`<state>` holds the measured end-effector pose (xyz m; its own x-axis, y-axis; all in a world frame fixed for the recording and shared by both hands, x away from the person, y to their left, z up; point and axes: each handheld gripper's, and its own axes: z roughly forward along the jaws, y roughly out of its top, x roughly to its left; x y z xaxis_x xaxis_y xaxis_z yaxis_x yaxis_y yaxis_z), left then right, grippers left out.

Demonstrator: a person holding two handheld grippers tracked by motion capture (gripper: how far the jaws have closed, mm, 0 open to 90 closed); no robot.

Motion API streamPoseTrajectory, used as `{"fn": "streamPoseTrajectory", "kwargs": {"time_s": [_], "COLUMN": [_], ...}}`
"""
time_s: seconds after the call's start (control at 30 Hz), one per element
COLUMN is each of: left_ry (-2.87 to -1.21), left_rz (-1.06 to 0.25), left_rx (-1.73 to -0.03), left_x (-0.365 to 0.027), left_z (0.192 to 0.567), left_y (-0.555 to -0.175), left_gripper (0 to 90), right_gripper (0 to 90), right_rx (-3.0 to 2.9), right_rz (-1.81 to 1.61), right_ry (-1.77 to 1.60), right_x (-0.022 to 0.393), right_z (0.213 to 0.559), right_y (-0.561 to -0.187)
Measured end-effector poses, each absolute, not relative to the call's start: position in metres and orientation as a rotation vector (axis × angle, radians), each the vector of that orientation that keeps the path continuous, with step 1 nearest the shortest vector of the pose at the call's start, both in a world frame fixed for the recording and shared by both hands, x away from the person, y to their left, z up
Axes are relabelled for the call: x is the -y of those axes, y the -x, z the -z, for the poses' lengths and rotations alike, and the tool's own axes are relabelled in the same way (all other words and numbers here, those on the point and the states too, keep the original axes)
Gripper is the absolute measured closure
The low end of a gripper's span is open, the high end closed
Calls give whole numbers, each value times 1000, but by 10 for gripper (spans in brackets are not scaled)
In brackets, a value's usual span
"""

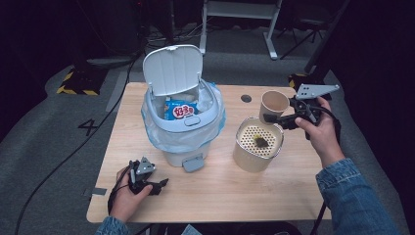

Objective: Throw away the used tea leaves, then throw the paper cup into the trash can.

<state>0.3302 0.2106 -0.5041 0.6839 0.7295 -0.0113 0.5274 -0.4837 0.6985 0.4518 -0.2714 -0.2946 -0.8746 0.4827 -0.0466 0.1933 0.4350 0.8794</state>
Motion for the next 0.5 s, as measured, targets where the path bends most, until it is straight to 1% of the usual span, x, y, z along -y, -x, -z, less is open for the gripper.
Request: {"fn": "streamPoseTrajectory", "kwargs": {"time_s": [0.27,0.5], "left_ry": [-2201,-2201], "left_rz": [-377,-375], "left_rx": [-959,-959], "left_x": [-211,-211], "left_z": [504,504], "left_y": [-330,-330], "left_gripper": [218,218], "right_gripper": [296,294], "right_rx": [-2408,-2393], "right_rz": [-1406,-1428], "right_ry": [-534,-509], "right_x": [257,240], "right_z": [282,264], "right_y": [-454,-461]}}
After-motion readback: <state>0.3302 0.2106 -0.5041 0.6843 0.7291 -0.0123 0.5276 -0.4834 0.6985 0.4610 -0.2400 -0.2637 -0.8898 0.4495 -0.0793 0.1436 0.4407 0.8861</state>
